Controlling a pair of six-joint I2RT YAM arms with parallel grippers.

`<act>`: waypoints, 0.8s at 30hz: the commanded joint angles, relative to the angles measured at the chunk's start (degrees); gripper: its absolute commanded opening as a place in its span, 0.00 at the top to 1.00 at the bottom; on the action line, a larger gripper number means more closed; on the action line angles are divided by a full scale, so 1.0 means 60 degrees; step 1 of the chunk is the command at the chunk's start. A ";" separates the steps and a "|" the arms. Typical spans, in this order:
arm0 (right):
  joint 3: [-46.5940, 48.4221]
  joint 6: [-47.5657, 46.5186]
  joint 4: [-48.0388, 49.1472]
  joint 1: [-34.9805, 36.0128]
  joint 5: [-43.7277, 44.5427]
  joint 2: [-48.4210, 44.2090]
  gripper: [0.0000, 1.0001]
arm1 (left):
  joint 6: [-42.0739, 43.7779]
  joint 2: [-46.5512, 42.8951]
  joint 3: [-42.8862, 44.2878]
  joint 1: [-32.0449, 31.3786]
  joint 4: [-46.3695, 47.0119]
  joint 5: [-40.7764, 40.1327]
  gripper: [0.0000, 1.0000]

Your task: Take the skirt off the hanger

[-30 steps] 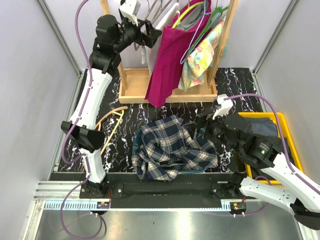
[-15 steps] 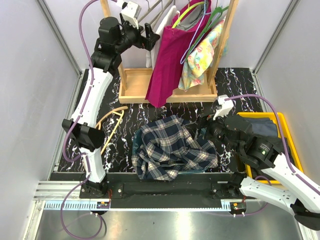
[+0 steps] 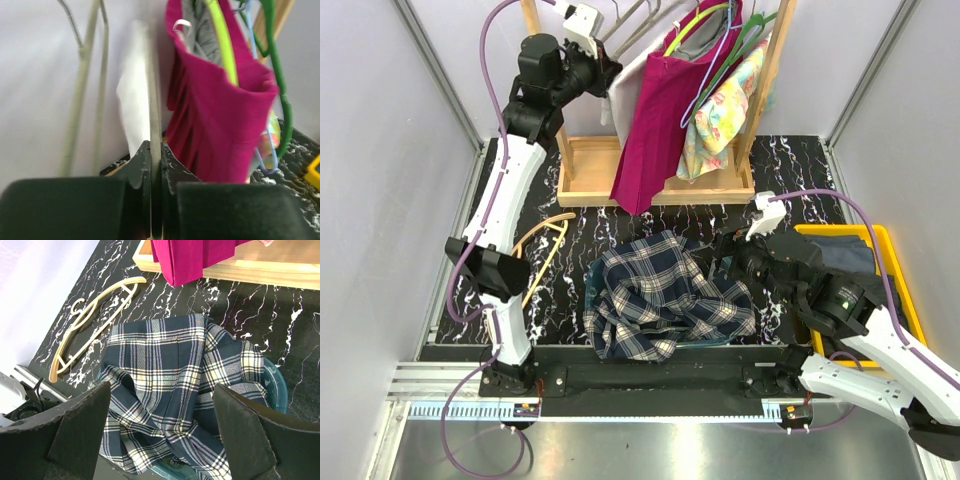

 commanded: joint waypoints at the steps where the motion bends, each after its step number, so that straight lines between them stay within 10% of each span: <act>1: -0.0009 0.0123 0.0211 0.0047 0.0025 0.0004 0.10 | 0.0060 0.0082 0.0410 -0.0073 0.0019 -0.0164 1.00; 24: -0.0258 0.0182 0.0387 0.0076 -0.0414 0.0253 0.10 | -0.0057 -0.0797 0.1113 -0.0410 0.2655 -0.1862 1.00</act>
